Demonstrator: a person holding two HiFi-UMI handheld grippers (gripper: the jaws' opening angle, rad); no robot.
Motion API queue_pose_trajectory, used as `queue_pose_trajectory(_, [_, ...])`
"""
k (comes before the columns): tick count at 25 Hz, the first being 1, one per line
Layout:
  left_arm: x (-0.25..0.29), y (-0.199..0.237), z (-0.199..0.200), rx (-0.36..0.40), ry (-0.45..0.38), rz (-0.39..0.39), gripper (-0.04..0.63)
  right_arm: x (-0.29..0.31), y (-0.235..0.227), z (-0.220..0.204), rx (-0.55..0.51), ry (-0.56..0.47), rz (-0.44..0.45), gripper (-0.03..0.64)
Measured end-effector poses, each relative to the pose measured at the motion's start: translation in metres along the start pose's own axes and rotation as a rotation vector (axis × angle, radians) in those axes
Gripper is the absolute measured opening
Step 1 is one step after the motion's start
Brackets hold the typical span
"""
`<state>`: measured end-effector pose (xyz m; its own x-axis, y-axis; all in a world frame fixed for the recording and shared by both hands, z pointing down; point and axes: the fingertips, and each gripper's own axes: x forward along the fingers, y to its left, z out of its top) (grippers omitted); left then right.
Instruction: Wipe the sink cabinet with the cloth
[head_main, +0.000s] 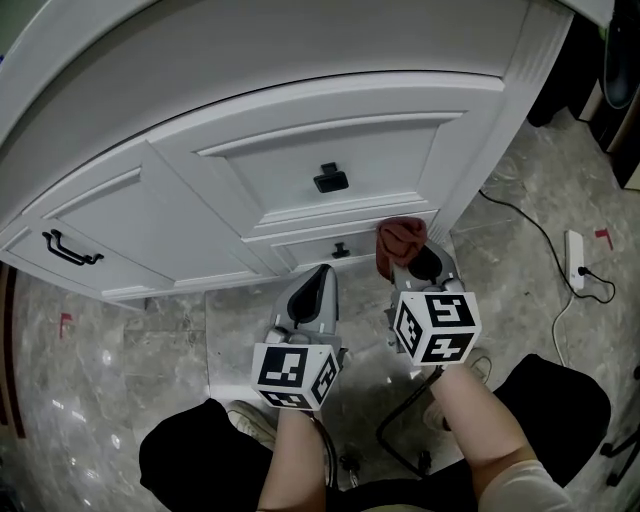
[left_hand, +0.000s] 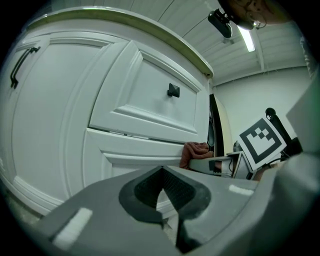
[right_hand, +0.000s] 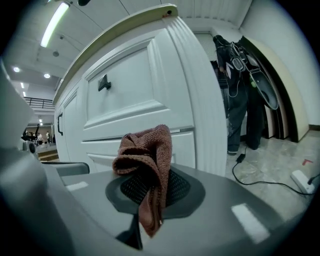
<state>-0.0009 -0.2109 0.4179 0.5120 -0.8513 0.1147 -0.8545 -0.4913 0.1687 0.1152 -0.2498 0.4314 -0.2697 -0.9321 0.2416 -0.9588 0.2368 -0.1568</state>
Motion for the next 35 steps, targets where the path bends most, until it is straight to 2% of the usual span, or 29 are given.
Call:
queue_pose_trajectory(5, [0.0, 0.0, -0.005, -0.01, 0.008, 0.007, 0.0, -0.01, -0.026, 0.005, 0.055, -0.017, -0.056, 0.083])
queue_pose_trajectory(9, [-0.005, 0.003, -0.01, -0.017, 0.014, 0.009, 0.0, -0.017, -0.048, 0.006, 0.074, -0.019, -0.147, 0.083])
queue_pose_trajectory(14, [-0.019, 0.021, -0.012, -0.018, 0.02, 0.037, 0.0, -0.019, -0.041, 0.0, 0.061, -0.018, -0.177, 0.081])
queue_pose_trajectory(16, [-0.026, 0.03, -0.013, -0.022, 0.021, 0.057, 0.001, -0.015, -0.018, -0.009, 0.035, -0.003, -0.137, 0.081])
queue_pose_trajectory(21, [-0.044, 0.056, -0.01, -0.033, 0.011, 0.117, 0.0, 0.002, 0.072, -0.043, -0.049, 0.06, 0.052, 0.081])
queue_pose_trajectory(25, [-0.056, 0.07, -0.011, 0.005, 0.022, 0.149, 0.0, 0.021, 0.124, -0.057, -0.03, 0.068, 0.17, 0.081])
queue_pose_trajectory(27, [-0.061, 0.077, -0.013, 0.022, 0.03, 0.159, 0.0, 0.032, 0.141, -0.059, -0.019, 0.068, 0.21, 0.081])
queue_pose_trajectory(31, [-0.071, 0.098, -0.015, 0.003, 0.031, 0.182, 0.0, 0.051, 0.176, -0.066, -0.012, 0.074, 0.286, 0.081])
queue_pose_trajectory(35, [-0.078, 0.119, -0.017, -0.026, 0.023, 0.213, 0.0, 0.065, 0.196, -0.077, -0.006, 0.093, 0.312, 0.081])
